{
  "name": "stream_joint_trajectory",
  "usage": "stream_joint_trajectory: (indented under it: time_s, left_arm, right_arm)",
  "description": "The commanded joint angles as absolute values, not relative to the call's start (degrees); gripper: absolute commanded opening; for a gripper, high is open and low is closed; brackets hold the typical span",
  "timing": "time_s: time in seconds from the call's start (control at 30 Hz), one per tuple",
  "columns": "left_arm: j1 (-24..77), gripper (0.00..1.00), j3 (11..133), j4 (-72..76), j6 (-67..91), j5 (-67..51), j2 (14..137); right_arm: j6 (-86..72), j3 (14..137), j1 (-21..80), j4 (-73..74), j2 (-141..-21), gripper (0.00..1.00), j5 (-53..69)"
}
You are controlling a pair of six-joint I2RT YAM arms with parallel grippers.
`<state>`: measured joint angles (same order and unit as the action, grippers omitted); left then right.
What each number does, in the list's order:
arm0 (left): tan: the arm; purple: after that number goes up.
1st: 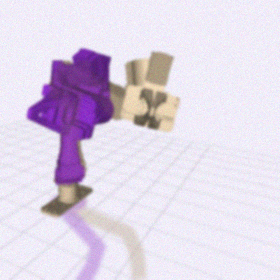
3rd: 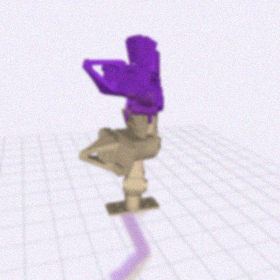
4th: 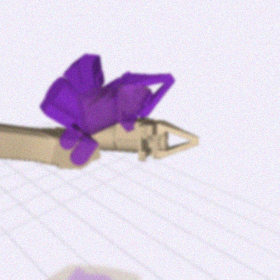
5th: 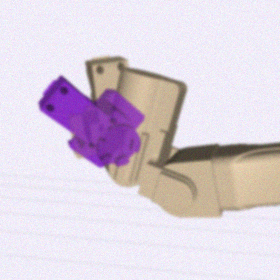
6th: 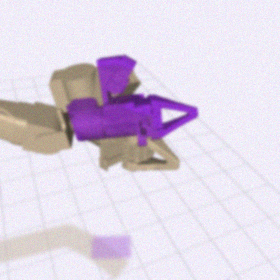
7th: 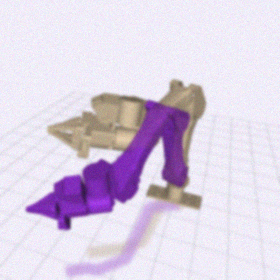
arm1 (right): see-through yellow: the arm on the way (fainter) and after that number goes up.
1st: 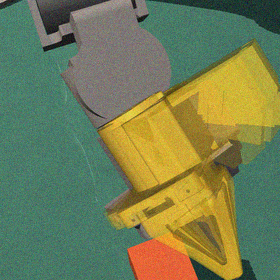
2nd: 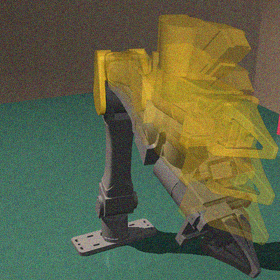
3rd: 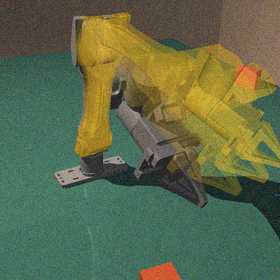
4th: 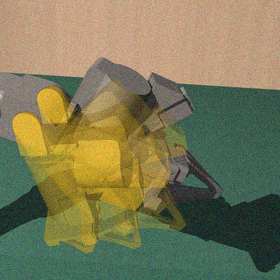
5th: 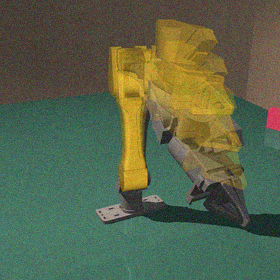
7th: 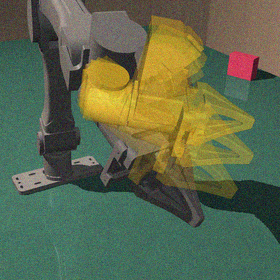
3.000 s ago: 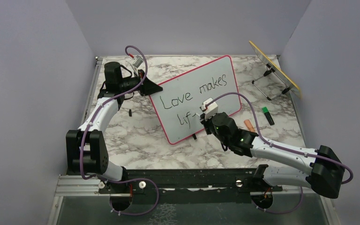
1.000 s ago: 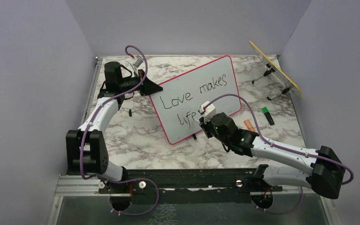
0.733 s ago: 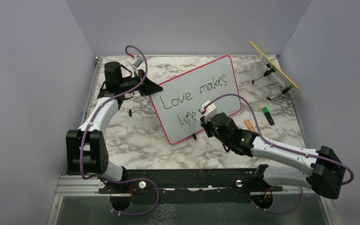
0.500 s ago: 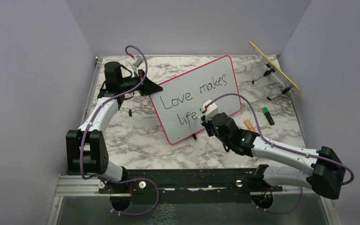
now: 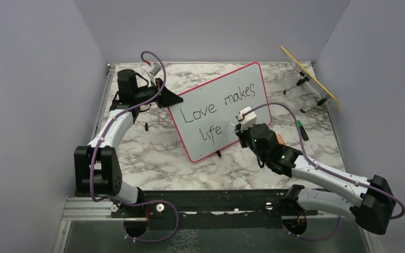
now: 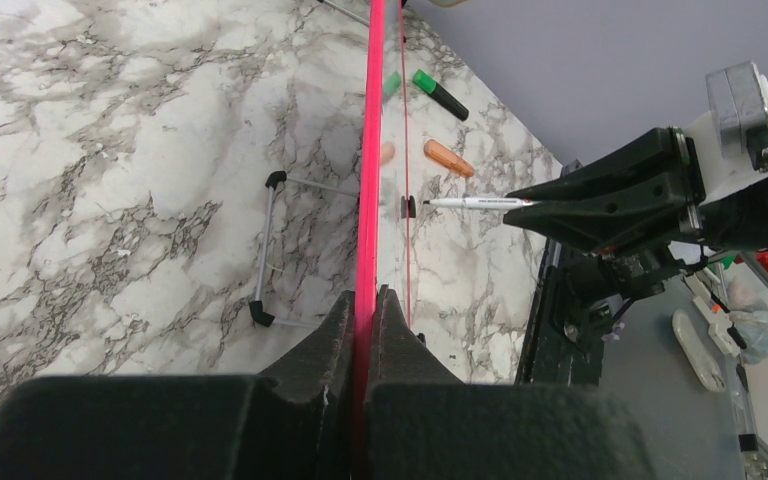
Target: Write a sentence on the whiteboard
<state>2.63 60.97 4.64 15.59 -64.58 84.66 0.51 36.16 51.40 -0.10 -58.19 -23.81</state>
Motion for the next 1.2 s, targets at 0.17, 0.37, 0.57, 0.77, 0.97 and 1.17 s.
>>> stream_joint_trajectory:
  time_s: [0.17, 0.37, 0.57, 0.77, 0.97, 1.17]
  left_arm:
    - [2.73, 0.00, 59.68, 0.09, 11.78, -59.15, 86.84]
    - [2.66, 0.00, 59.63, 0.09, 11.79, -59.22, 86.84]
    - [2.78, 0.00, 59.68, 0.09, 11.85, -59.43, 86.75]
    - [2.77, 0.00, 59.68, 0.09, 11.81, -59.46, 86.75]
    - [2.70, 0.00, 59.68, 0.09, 11.79, -59.46, 86.67]
    - [2.70, 0.00, 59.68, 0.09, 11.83, -59.41, 86.70]
  right_arm:
    - [0.84, 34.01, 46.02, -3.36, -55.30, 0.01, -23.29]
    - [0.26, 33.21, 44.79, -5.47, -55.72, 0.01, -21.11]
    - [0.17, 33.20, 44.65, -7.71, -56.32, 0.01, -18.26]
    - [0.18, 33.61, 44.65, -8.60, -57.45, 0.01, -16.91]
    - [0.17, 33.81, 44.56, -9.69, -58.41, 0.01, -17.30]
    - [0.18, 33.50, 44.56, -10.69, -59.42, 0.01, -17.79]
